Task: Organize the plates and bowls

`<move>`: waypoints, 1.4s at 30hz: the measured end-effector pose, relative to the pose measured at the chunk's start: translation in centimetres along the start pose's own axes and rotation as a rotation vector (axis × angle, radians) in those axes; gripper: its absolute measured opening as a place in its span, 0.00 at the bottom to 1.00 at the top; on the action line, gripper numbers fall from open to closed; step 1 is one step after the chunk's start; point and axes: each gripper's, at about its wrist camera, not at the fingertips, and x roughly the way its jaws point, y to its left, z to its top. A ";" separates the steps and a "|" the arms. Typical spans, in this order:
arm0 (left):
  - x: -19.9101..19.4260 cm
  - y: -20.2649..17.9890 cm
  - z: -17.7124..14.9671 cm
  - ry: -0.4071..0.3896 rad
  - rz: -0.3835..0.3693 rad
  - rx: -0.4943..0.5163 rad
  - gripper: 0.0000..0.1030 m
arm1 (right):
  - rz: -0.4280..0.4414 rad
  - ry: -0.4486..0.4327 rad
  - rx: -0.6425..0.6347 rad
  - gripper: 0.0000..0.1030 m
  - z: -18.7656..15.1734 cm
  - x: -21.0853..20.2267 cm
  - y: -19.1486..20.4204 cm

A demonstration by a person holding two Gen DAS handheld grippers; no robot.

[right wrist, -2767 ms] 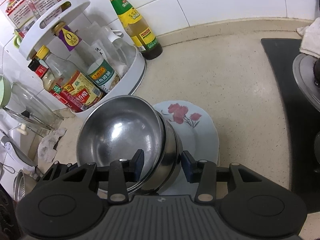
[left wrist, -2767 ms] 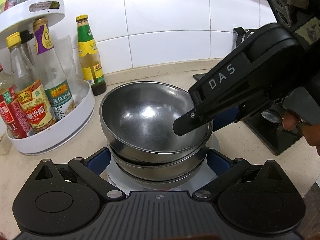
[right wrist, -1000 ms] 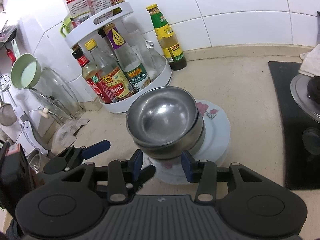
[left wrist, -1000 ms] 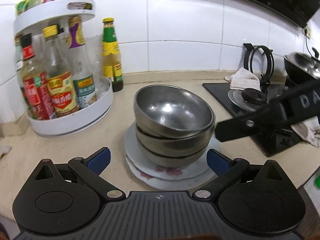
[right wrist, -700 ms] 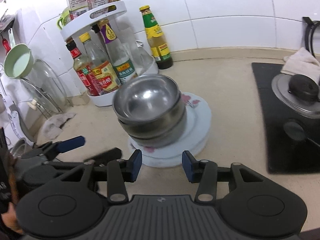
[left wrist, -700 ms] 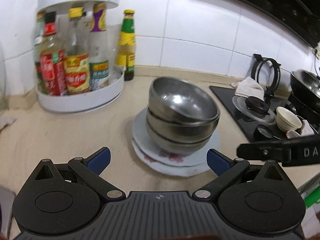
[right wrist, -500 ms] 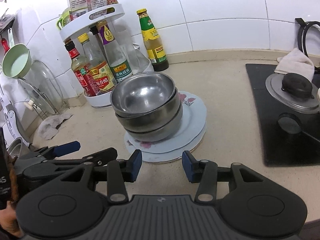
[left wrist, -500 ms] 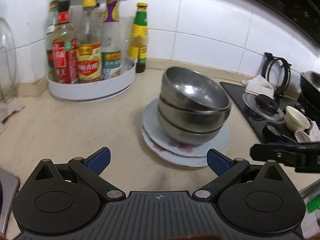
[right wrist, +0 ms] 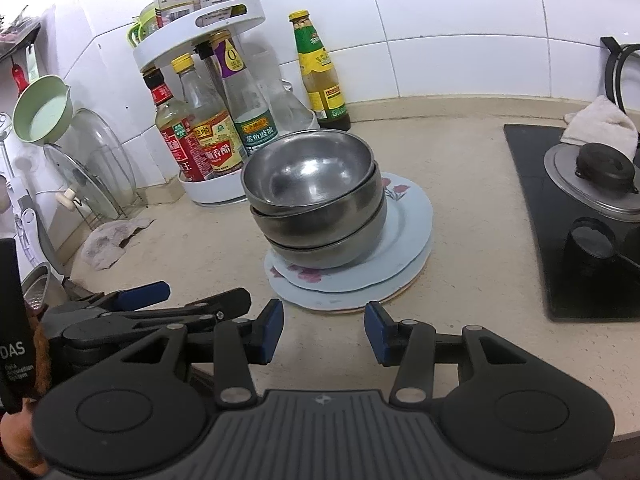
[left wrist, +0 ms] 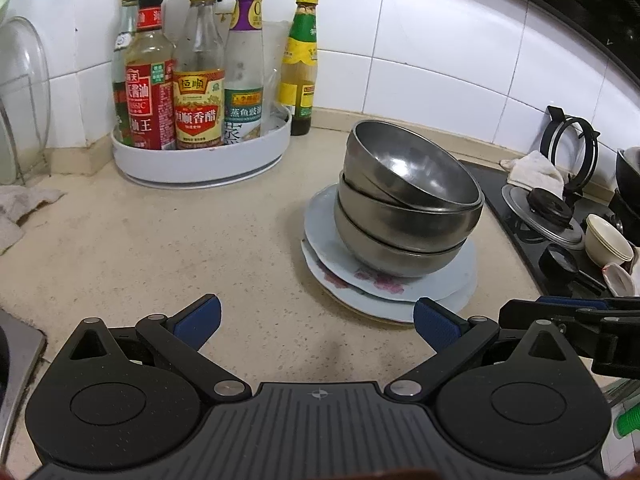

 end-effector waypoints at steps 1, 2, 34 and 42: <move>0.0 0.1 0.0 0.001 0.002 -0.003 1.00 | 0.001 -0.002 -0.003 0.41 0.0 0.0 0.1; 0.0 0.1 0.0 0.001 0.002 -0.004 1.00 | 0.001 -0.003 -0.007 0.41 0.0 -0.1 0.2; -4.0 -2.0 0.0 -0.298 0.074 0.104 1.00 | 0.066 -0.164 -0.013 0.41 -0.7 -3.0 -0.2; -10.1 -5.3 -3.3 -0.842 0.459 0.285 1.00 | 0.113 -0.319 -0.031 0.43 -1.0 -5.5 -0.8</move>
